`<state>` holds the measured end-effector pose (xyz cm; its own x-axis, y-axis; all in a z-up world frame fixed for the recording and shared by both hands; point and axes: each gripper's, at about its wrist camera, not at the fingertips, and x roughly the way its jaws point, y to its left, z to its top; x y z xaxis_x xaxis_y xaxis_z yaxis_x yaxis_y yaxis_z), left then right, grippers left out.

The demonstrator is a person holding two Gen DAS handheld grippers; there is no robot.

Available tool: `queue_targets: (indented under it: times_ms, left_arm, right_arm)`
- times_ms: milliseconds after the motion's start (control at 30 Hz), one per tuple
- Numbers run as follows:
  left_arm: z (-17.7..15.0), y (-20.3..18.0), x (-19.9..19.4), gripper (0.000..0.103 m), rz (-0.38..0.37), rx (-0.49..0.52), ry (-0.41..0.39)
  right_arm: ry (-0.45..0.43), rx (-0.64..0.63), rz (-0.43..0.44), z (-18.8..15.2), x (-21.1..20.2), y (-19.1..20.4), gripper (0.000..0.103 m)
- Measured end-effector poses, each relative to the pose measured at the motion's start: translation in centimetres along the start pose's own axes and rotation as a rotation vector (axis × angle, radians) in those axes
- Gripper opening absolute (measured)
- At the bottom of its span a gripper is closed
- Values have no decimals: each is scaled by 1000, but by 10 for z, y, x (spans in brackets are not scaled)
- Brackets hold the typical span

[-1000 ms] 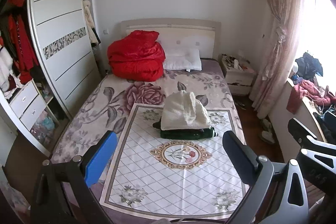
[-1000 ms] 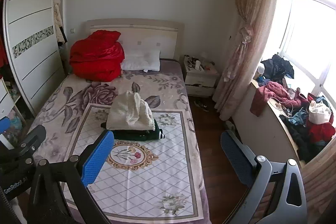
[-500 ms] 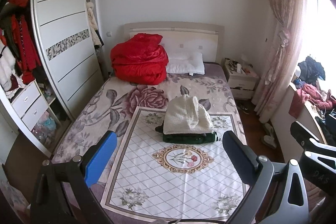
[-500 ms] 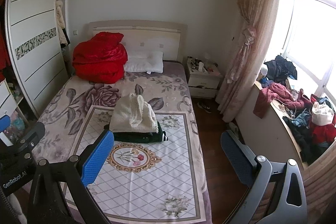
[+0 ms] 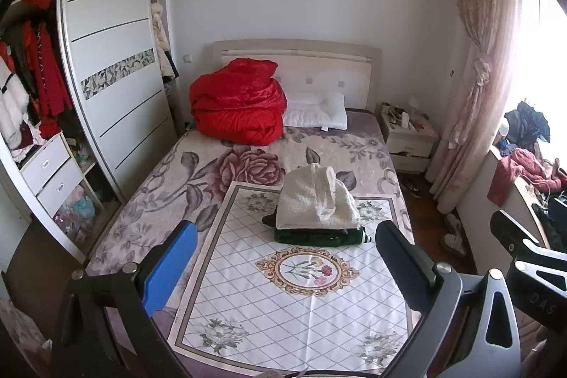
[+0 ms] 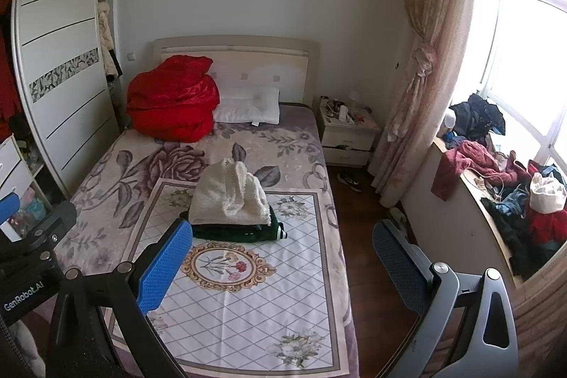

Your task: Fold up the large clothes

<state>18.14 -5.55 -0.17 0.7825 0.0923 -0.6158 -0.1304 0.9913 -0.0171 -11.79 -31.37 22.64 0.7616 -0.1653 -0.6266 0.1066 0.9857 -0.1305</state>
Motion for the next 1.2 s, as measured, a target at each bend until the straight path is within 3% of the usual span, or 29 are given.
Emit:
queue_targets:
  times_ms: [1200]
  left_arm:
    - [8, 6, 0, 103, 18, -5, -6]
  right_arm:
    - [-1, -1, 15, 8, -1, 7, 103]
